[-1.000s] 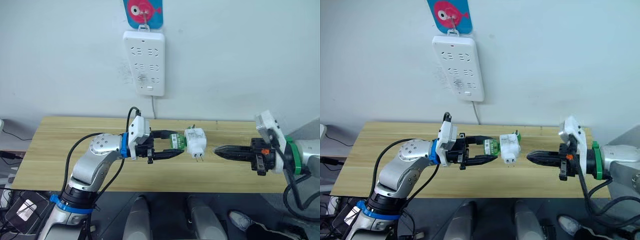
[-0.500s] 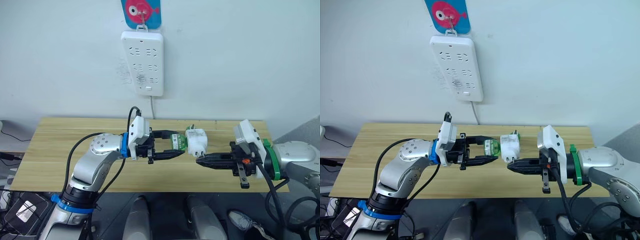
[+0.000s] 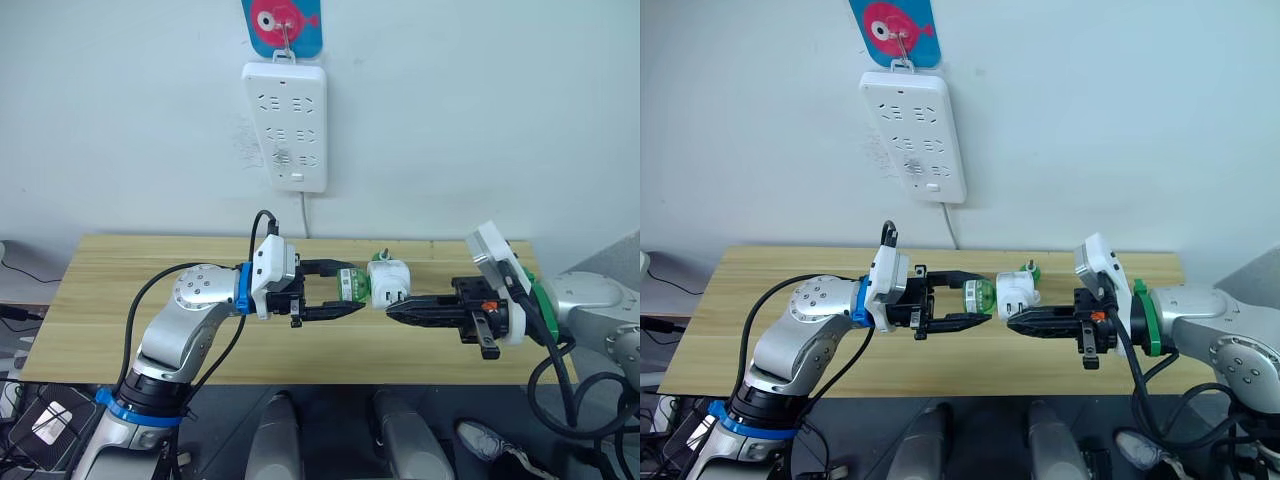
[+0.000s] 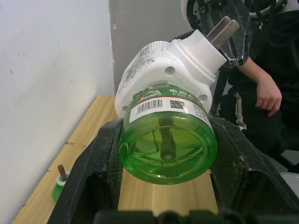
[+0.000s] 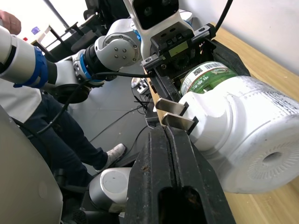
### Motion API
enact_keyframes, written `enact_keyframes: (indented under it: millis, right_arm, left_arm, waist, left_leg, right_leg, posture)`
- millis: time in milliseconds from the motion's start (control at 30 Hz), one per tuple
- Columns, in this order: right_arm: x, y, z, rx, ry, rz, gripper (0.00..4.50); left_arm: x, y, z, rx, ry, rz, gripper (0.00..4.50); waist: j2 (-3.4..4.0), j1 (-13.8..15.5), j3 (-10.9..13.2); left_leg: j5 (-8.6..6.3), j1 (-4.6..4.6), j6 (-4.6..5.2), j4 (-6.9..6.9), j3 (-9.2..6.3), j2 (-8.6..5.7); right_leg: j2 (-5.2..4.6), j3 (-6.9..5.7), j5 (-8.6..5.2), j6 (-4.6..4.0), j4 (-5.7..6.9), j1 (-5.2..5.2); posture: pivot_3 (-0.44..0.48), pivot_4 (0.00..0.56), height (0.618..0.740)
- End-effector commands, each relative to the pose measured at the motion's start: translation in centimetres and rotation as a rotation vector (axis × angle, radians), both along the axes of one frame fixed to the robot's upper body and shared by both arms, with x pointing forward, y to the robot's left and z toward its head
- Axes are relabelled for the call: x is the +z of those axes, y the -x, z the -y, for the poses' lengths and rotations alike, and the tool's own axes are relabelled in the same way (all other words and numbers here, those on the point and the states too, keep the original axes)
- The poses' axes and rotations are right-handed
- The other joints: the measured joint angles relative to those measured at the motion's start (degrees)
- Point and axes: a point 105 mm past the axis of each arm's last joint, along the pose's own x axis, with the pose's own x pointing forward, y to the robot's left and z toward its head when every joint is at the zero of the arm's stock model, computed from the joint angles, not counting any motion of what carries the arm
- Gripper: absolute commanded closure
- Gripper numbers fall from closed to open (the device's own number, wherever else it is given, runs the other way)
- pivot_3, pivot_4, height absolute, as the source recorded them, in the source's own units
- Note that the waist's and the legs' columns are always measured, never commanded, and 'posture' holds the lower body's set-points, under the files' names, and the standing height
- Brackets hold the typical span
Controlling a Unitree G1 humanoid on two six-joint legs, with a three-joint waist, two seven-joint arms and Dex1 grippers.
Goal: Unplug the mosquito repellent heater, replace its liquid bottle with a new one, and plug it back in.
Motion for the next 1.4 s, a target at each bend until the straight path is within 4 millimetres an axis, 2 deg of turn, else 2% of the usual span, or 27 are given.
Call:
enact_keyframes:
  millis: [33, 167, 300, 367, 433, 533, 633, 767, 833, 933, 1067, 1233, 1400]
  right_arm:
    - [1.3, -0.1, 0.0, -0.005, -0.033, 0.046, 4.50]
    - [1.1, 0.0, -0.1, -0.001, -0.010, 0.049, 4.50]
    - [1.1, 0.9, -0.1, 0.026, 0.004, 0.049, 4.50]
    - [1.7, 0.9, 0.1, -0.002, -0.024, 0.058, 4.13]
    - [2.3, 1.1, 0.7, -0.043, -0.052, 0.048, 3.59]
    - [2.9, 0.8, 2.0, -0.159, -0.108, 0.026, 2.46]
    - [2.3, -0.1, 3.6, -0.315, -0.148, 0.017, 1.38]
    - [1.2, -1.8, 5.7, -0.538, -0.287, -0.026, 0.00]
    - [0.7, -2.2, 6.1, -0.615, -0.400, -0.083, 0.00]
    - [0.3, -2.6, 5.8, -0.664, -0.581, -0.177, 0.00]
    - [0.1, -3.1, 4.0, -0.659, -0.721, -0.252, 0.00]
    - [0.0, -3.9, 2.0, -0.635, -0.782, -0.286, 0.00]
    - [0.4, -4.8, 1.0, -0.619, -0.822, -0.280, 0.00]
  left_arm:
    - [0.8, 1.9, 1.5, -0.113, 0.005, 0.056, 2.20]
    - [1.0, 1.4, 1.4, -0.074, 0.021, 0.022, 2.20]
    - [0.2, 0.3, 0.9, 0.010, 0.051, -0.181, 2.20]
    - [-0.4, 0.2, 0.5, 0.044, 0.082, -0.330, 2.20]
    - [-0.8, 0.0, 0.1, 0.077, 0.132, -0.489, 2.20]
    - [-1.2, 0.0, -0.3, 0.091, 0.218, -0.725, 2.20]
    - [-0.9, 0.0, -0.3, 0.068, 0.313, -0.925, 2.20]
    - [0.0, -0.6, -0.3, 0.014, 0.481, -1.169, 2.20]
    - [0.2, -0.8, -0.4, -0.003, 0.540, -1.257, 2.20]
    - [0.5, -1.0, -0.3, -0.004, 0.602, -1.349, 2.20]
    - [1.3, -1.4, 0.6, -0.013, 0.698, -1.422, 2.20]
    - [1.9, -1.7, 1.7, -0.006, 0.789, -1.447, 2.20]
    - [2.4, -1.8, 2.6, -0.002, 0.849, -1.473, 2.20]
  waist:
    - [0.00, 0.00, 0.00]
    - [0.00, 0.00, 0.00]
    - [0.00, -0.08, 0.00]
    - [0.00, -0.23, 0.00]
    - [0.00, -0.33, 0.00]
    - [-0.02, -0.21, -0.02]
    - [-0.03, -0.28, -0.02]
    - [-0.05, -0.46, -0.12]
    - [-0.08, -0.66, -0.24]
    - [-0.05, -1.01, -0.34]
    - [0.12, -1.80, -0.71]
    - [0.23, -1.86, -1.02]
    - [0.22, -1.88, -1.14]
  left_leg:
    - [0.00, 0.00, 0.00, 0.00, 0.00, 0.00]
    - [0.00, 0.00, 0.00, 0.00, 0.00, 0.00]
    - [0.00, -0.01, 0.00, 0.00, 0.00, 0.00]
    - [0.00, 0.00, 0.00, 0.00, -0.01, 0.01]
    - [0.00, 0.00, 0.00, 0.00, -0.02, 0.00]
    - [0.00, -0.02, 0.00, 0.02, -0.05, 0.00]
    - [0.00, -0.03, 0.00, 0.05, -0.05, -0.01]
    - [0.00, -0.02, 0.00, 0.11, -0.05, 0.00]
    - [0.00, -0.01, 0.00, 0.10, -0.05, 0.00]
    - [0.00, 0.02, -0.01, 0.09, -0.04, 0.02]
    - [0.01, 0.05, -0.02, 0.11, -0.02, 0.00]
    - [0.01, 0.06, -0.02, 0.12, -0.01, -0.04]
    - [0.01, 0.06, -0.02, 0.12, -0.02, -0.03]
  right_leg:
    - [0.00, 0.00, 0.00, 0.00, 0.00, 0.00]
    - [0.00, 0.00, 0.00, 0.00, 0.00, 0.00]
    - [0.00, 0.00, 0.00, 0.00, -0.01, 0.00]
    - [0.01, -0.01, 0.00, 0.00, 0.01, 0.00]
    - [0.01, -0.01, 0.00, 0.00, 0.02, 0.00]
    - [0.00, -0.04, 0.00, 0.00, 0.03, 0.00]
    - [-0.01, -0.04, 0.00, 0.00, 0.05, 0.01]
    - [0.00, -0.03, 0.00, 0.01, 0.10, 0.01]
    - [0.00, -0.02, 0.00, 0.01, 0.14, 0.01]
    - [0.00, 0.00, 0.00, 0.00, 0.25, -0.02]
    - [-0.01, 0.04, 0.00, 0.00, 0.38, -0.04]
    - [0.00, 0.05, -0.01, 0.00, 0.39, -0.04]
    - [0.02, 0.04, -0.01, 0.00, 0.37, -0.04]
  posture:
    - [-0.048, 0.253, 0.735]
    - [-0.048, 0.252, 0.735]
    - [-0.063, 0.248, 0.735]
    - [-0.071, 0.247, 0.735]
    - [-0.084, 0.245, 0.735]
    - [-0.106, 0.243, 0.735]
    - [-0.115, 0.241, 0.735]
    - [-0.137, 0.240, 0.735]
    - [-0.145, 0.239, 0.735]
    - [-0.149, 0.236, 0.735]
    - [-0.154, 0.232, 0.735]
    - [-0.156, 0.232, 0.735]
    - [-0.158, 0.232, 0.735]
